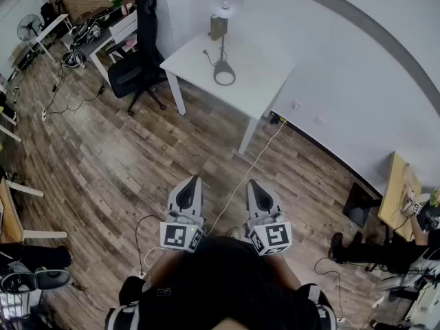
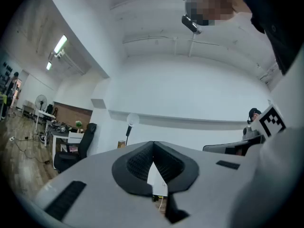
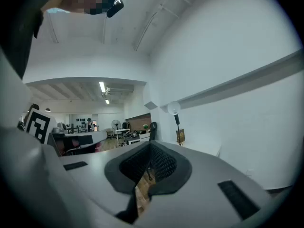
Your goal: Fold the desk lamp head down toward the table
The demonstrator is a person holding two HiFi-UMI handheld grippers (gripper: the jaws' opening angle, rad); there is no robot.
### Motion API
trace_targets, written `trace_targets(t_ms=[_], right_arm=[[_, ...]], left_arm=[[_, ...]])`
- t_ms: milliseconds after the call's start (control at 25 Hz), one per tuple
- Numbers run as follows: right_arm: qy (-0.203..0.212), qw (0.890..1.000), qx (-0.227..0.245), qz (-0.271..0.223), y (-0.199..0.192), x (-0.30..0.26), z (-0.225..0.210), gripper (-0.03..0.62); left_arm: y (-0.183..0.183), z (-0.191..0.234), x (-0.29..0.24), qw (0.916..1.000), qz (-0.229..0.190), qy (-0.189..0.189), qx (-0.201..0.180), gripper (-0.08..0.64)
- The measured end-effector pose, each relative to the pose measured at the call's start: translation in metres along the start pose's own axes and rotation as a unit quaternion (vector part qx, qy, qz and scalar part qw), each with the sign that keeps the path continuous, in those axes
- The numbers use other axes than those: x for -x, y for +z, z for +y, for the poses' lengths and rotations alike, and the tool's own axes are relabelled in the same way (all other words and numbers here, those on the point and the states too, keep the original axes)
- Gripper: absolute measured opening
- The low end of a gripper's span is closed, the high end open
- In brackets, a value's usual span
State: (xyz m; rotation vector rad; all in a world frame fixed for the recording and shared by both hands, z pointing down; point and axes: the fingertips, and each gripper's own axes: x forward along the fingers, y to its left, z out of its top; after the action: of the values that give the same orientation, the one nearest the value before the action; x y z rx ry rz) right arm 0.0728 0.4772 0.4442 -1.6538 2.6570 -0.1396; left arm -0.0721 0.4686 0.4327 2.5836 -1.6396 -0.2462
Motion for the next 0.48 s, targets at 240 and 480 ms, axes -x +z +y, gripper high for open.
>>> trace_targets(t_ms=[240, 480], right_arm=[[0.002, 1.000, 0.002, 0.001, -0.0019, -0.0026, -0.0007, 0.012], [0.002, 1.000, 0.002, 0.004, -0.0018, -0.0037, 0.0020, 0.012]], left_arm=[[-0.0023, -0.0007, -0.0016, 1.0000, 0.003, -0.002, 0.000, 0.025], [-0.0034, 0.0007, -0.0019, 1.0000, 0.007, -0.003, 0.005, 0.025]])
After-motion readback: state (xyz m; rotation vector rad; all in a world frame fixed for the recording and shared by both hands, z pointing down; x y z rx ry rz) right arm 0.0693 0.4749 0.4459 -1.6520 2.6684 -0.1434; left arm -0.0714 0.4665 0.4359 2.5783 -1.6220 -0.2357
